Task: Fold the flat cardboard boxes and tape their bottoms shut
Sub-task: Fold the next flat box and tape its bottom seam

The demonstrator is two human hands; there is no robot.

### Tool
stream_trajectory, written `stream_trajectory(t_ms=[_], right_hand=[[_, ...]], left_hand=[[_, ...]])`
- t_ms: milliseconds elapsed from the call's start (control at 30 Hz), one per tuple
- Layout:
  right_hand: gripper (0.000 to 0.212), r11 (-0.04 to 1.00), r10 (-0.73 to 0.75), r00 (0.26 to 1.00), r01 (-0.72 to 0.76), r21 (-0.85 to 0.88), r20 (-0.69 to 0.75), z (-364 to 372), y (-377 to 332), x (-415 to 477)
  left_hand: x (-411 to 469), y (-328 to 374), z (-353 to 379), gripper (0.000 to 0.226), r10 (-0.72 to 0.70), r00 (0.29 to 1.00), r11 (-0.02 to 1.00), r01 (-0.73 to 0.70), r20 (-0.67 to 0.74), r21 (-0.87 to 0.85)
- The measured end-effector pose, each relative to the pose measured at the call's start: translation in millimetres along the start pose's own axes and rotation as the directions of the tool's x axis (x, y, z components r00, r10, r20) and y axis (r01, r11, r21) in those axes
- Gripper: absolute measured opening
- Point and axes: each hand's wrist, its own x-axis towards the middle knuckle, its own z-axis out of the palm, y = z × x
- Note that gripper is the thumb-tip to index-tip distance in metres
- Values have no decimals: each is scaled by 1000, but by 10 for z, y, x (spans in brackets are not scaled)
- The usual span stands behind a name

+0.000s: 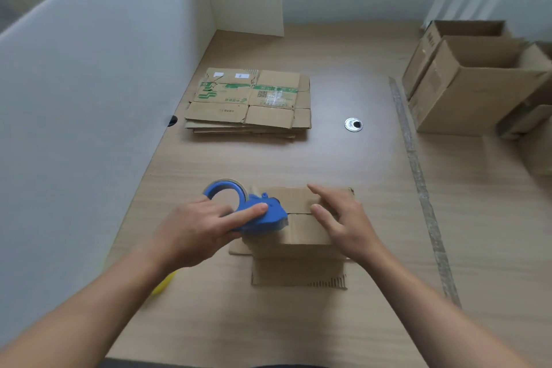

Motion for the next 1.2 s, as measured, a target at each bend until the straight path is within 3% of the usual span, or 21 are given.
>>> stream_trajectory(t_ms=[133,200,300,500,767,867,1067,1200], right_hand=[[34,981,-39,999,34,190,24,-98,-9,-76],[32,977,-46,997,31,213,66,-130,-7,-87],[34,995,-91,984,82,63,153,-154,23,-98],[37,973,-149,971,177,-147,187,-110,30,-121],[10,986,-160,985,163,-41,66,-100,33,-93],[16,988,-156,987,156,-1,41,-129,-8,-64],[28,981,-196,970,195,18,148,-229,-94,33],[24,985,-169,961,175,-9,221,-233,-158,99]], left_hand=[[141,130,93,52,97,995,995,-97,-28,25],[173,137,142,67,129,991,991,-128,-40,22],[186,155,204,83,148,988,989,-147,-54,25],[193,180,275,83,178,982,984,-176,-62,27],[219,183,266,82,209,977,978,-209,-34,25],[217,180,254,84,224,974,974,-223,-21,35],[219,168,245,78,249,968,968,-249,-2,40],[231,173,235,79,255,967,966,-255,3,32]])
